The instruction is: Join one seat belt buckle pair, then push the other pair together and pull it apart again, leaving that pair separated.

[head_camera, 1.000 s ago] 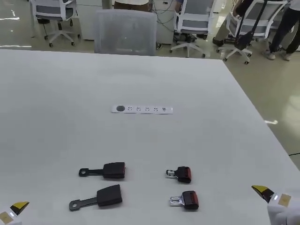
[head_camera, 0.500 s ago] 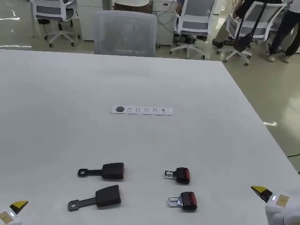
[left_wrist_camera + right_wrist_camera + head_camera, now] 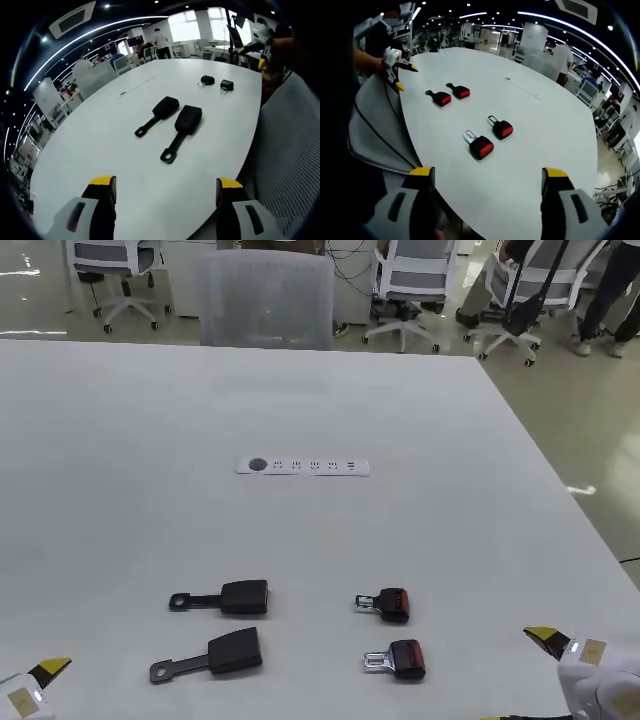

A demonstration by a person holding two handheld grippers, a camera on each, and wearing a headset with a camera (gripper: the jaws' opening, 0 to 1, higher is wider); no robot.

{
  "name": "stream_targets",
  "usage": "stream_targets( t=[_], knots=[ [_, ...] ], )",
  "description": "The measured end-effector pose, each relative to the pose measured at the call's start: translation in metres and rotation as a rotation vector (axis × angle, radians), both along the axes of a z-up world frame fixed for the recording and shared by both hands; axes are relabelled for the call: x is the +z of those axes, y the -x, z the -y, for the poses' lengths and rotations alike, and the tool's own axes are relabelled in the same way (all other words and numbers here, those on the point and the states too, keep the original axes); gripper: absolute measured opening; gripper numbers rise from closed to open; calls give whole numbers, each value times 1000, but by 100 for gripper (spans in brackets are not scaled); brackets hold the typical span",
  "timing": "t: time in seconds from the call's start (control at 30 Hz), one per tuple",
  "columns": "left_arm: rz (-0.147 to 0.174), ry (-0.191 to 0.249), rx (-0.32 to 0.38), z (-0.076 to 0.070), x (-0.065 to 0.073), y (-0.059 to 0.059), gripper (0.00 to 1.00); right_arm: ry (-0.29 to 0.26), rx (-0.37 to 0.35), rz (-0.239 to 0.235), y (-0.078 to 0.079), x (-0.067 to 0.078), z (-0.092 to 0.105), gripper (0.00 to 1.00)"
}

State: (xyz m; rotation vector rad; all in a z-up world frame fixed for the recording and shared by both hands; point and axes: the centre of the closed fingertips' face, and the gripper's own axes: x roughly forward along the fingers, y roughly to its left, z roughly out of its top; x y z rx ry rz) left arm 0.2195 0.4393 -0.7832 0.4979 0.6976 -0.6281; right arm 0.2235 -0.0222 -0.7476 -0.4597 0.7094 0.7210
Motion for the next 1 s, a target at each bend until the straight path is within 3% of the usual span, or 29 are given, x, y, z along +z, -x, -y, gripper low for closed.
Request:
stream_targets(
  t=[0.17, 0.23, 0.27, 0.4, 0.73, 0.8, 0.83, 0.9, 0.93, 1.0],
  knots=[
    [4, 8, -19, 5, 9, -11, 81, 4, 20, -10, -5, -1, -2, 84],
    [-15, 3, -57, 13, 6, -13, 75, 10, 24, -9, -7, -2, -2, 80],
    [-14, -12, -81, 17, 4, -15, 75, 4, 32, -18, -7, -3, -3, 79],
    [-33, -2, -136, 35, 0, -20, 73, 19, 70, -36, -9, -12, -7, 78],
    [-51, -8, -204, 60, -8, -40, 68, 46, 186, -71, -18, -26, -32, 72],
    [-62, 13, -210, 67, -8, -42, 67, 46, 217, -64, -20, -26, -39, 69],
    [-75, 73, -195, 76, -6, -43, 67, 51, 236, -62, -22, -26, -43, 68],
    [-79, 64, -217, 78, -6, -45, 63, 58, 269, -77, -23, -28, -50, 66],
    [-77, 27, -256, 79, -8, -44, 61, 62, 277, -73, -25, -27, -53, 65],
    [-85, 23, -266, 82, -10, -46, 59, 72, 299, -71, -29, -28, -57, 65]
  ],
)
